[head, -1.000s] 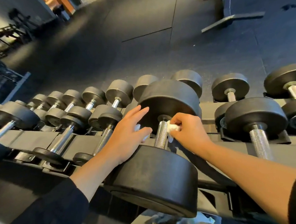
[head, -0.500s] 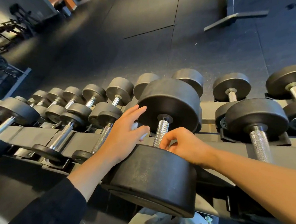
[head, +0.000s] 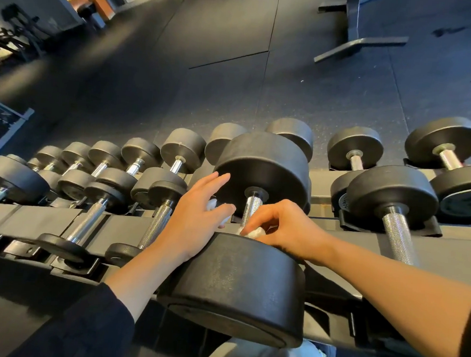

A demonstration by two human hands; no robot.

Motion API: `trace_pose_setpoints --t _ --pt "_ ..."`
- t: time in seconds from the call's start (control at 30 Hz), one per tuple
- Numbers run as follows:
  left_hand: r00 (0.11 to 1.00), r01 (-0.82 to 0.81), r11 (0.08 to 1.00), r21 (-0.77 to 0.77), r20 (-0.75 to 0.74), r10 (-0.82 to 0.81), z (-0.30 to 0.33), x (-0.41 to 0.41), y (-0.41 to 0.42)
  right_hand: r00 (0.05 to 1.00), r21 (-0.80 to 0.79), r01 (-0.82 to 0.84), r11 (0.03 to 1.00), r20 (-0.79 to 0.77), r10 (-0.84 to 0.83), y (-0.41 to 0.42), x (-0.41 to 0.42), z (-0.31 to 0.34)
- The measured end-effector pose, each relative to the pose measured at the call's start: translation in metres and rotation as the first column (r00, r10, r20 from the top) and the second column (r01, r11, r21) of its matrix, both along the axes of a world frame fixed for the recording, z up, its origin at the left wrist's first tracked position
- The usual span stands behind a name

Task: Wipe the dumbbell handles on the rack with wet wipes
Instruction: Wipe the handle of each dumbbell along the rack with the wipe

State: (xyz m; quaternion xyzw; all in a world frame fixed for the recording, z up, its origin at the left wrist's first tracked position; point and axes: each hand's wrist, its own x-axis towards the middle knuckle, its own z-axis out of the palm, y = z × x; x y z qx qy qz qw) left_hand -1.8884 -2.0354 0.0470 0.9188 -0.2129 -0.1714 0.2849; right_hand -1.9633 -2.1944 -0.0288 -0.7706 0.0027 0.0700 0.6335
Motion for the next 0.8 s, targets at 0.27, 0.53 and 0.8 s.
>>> trace_pose_setpoints --t 0.27,0.53,0.8 --pt "0.939 0.343 0.938 -0.048 0.033 -0.342 0.010 0.011 -0.028 0.952 -0.057 0.301 0.952 -0.039 -0.304 -0.031 -0.007 0.032" --pt "0.616 0.787 0.616 0.018 -0.042 -0.786 -0.004 0.019 -0.106 0.666 -0.388 0.691 0.610 0.014 -0.746 -0.111 -0.072 0.034" --pt "0.454 0.891 0.452 0.042 -0.103 -0.885 -0.073 0.018 -0.150 0.640 -0.683 0.599 0.419 0.093 -0.762 -0.100 -0.078 0.028"
